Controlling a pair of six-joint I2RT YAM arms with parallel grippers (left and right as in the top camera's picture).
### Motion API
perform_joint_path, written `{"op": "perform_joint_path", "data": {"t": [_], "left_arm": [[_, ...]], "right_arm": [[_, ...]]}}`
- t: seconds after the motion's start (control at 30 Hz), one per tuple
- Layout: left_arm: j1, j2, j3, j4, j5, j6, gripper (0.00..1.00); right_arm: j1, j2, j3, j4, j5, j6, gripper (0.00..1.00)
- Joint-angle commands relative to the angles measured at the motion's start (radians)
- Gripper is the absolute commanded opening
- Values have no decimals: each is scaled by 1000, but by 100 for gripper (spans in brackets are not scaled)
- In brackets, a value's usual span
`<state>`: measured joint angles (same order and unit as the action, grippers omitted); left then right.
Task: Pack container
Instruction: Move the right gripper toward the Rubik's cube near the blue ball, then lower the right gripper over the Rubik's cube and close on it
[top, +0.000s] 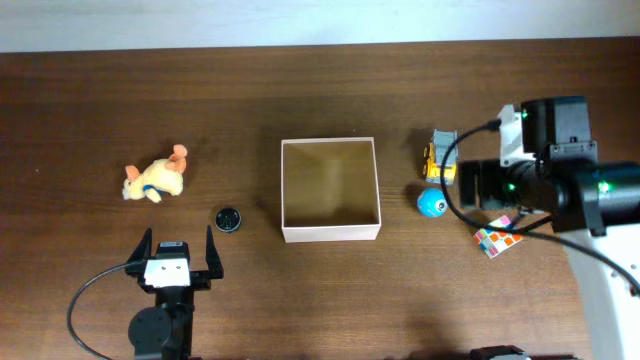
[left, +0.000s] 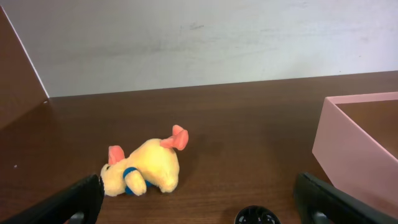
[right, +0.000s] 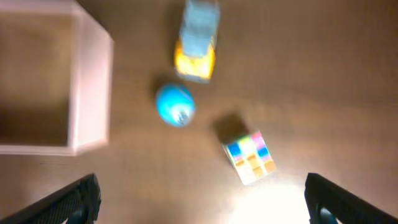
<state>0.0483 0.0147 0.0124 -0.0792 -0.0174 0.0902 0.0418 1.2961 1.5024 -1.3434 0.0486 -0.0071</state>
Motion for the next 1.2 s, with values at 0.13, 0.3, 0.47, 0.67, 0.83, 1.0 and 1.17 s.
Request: {"op": "perform_joint_path", "data": {"t": [0.13, 0.3, 0.47, 0.67, 0.83, 1.0, 1.17], "left_arm": [[7, -8, -4, -4, 6, 19, 99], [7, -8, -4, -4, 6, 20, 99], [7, -8, -4, -4, 6, 19, 99], [7, -8, -4, -4, 6, 19, 99], [7, -8, -4, -4, 6, 19, 99], [7, -8, -4, -4, 6, 19, 99], [7, -8, -4, -4, 6, 20, 99]], "right_arm": [[-141, 15, 18, -93, 50, -143, 99], [-220, 17, -29, -62, 9, -193, 99], [-262, 39, -153, 56, 8, -195, 99], [-279, 76, -355, 265, 8, -203, 99], [-279, 105, -449, 354, -58, -332, 99], [-280, 128, -504, 414, -60, -388, 99], [-280, 163, -510, 417, -60, -520, 99]]}}
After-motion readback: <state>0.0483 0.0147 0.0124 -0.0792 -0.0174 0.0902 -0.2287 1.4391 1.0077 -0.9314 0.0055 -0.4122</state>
